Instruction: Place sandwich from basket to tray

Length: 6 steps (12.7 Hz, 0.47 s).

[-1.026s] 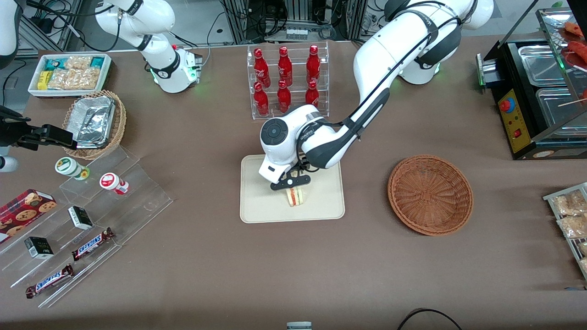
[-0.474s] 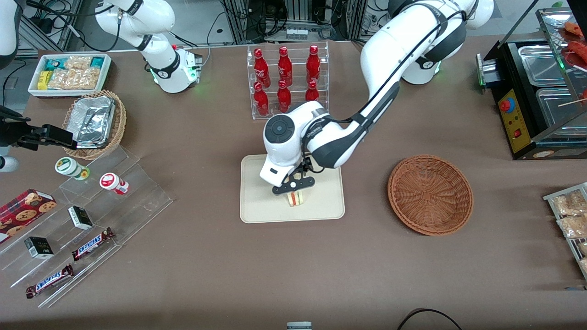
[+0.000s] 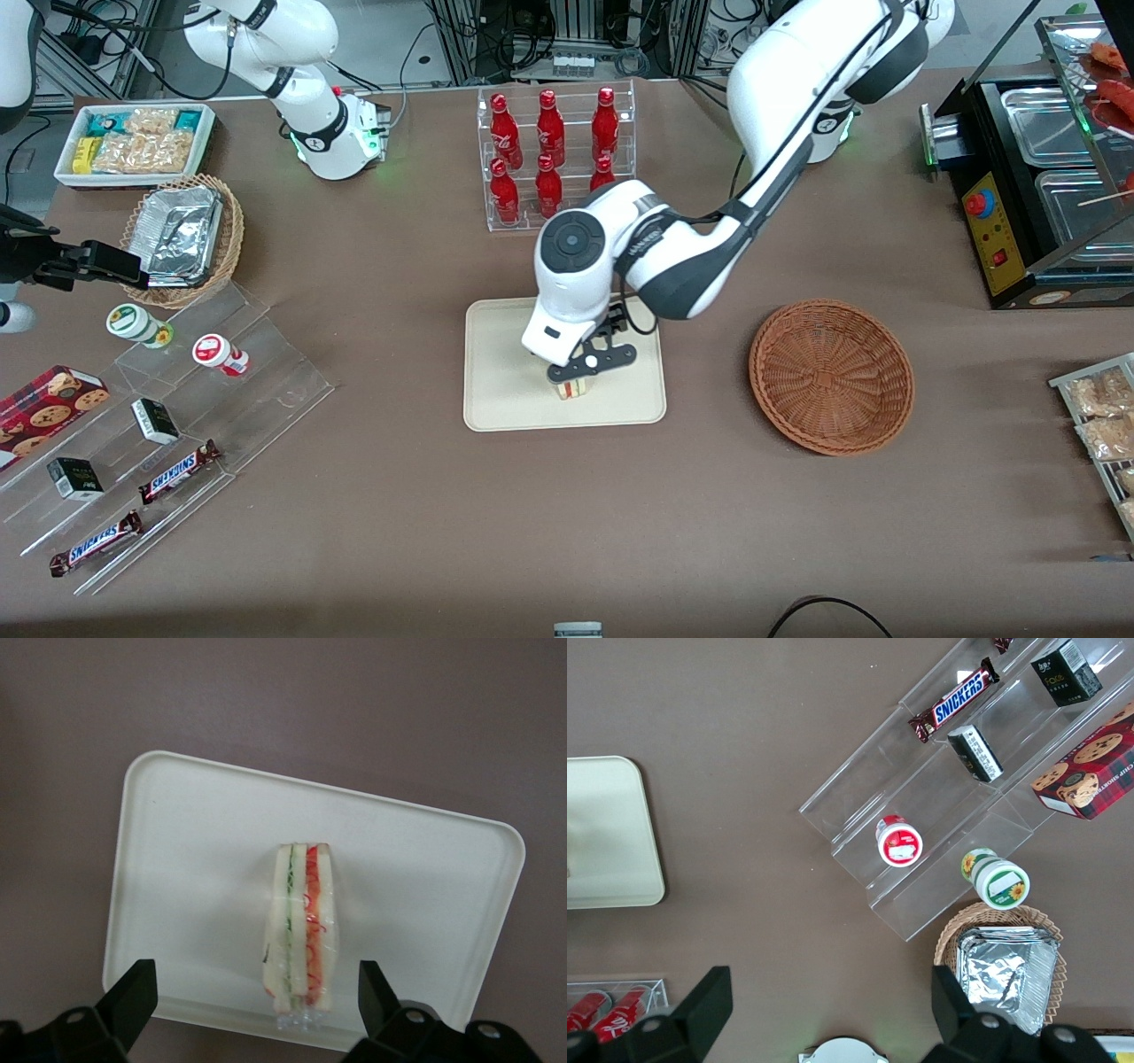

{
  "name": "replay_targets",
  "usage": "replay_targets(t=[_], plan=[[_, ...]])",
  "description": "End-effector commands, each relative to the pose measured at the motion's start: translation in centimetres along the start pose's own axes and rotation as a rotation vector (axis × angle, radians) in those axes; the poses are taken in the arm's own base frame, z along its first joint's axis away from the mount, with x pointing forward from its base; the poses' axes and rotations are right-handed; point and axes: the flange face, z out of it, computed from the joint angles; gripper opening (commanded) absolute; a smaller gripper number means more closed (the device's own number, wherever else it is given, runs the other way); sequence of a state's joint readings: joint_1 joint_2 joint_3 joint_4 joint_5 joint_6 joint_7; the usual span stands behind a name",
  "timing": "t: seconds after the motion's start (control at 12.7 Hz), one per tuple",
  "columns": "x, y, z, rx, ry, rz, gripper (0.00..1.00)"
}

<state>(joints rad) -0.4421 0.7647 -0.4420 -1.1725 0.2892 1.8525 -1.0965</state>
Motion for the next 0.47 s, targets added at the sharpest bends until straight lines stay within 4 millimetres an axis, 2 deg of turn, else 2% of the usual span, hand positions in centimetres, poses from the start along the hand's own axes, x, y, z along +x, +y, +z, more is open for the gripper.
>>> replay_targets(t=[0.0,0.16,0.39], plan=[[1.6,-3.4,-2.6,0.061,-0.032,0.017,1.00],[3.4,-7.6,-2.9,0.130,-0.071,0.018,1.00],[6.3,-12.3,-5.6,0.103,-0.077,0.076,1.00]])
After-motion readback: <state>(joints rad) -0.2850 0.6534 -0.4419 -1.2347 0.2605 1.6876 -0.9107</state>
